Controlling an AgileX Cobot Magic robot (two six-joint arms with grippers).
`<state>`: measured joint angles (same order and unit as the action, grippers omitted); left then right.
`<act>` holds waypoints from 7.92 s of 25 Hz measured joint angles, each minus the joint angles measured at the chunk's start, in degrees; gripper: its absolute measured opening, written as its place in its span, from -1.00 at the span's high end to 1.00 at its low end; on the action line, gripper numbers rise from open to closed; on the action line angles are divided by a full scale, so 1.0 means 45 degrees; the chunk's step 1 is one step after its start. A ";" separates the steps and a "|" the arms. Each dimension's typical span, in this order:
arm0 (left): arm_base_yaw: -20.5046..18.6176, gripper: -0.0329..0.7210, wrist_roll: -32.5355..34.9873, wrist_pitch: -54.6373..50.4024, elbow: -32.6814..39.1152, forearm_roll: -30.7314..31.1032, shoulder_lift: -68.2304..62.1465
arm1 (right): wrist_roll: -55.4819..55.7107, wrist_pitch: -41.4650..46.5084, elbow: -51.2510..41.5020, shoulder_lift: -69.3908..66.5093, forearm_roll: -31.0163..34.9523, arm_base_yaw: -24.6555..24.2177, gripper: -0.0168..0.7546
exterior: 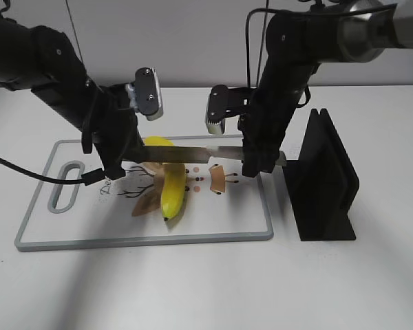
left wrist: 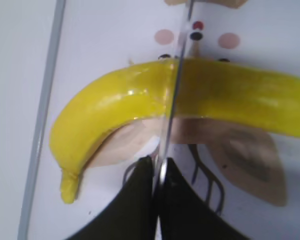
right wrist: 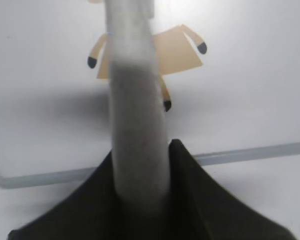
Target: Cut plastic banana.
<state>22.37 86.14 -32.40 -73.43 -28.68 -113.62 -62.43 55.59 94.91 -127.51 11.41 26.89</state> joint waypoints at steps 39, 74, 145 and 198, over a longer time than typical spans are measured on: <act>-0.1297 -0.74 -1.2600 -0.2147 -0.0051 0.4901 0.5403 | 0.7418 0.3122 0.0339 0.4314 -0.0858 -0.0047 0.52; -0.4221 -0.62 -1.6558 -0.6857 0.7700 0.5409 1.6912 | 1.9288 -0.0235 -0.7122 1.0542 -0.3486 -0.1086 0.52; -0.4221 -0.50 -1.6862 -0.6682 1.0092 0.5128 2.5315 | 1.6861 -0.2565 -0.8888 1.0436 -0.1152 -0.1204 -0.60; -0.4221 -0.45 -1.6862 -0.6666 1.0092 0.5141 2.5315 | 1.2991 0.0840 -1.4645 2.8403 -0.2763 -0.1272 -0.57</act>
<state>3.38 10.26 -62.40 -28.02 -5.55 0.30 -3.97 59.37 29.00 0.31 -1.02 21.16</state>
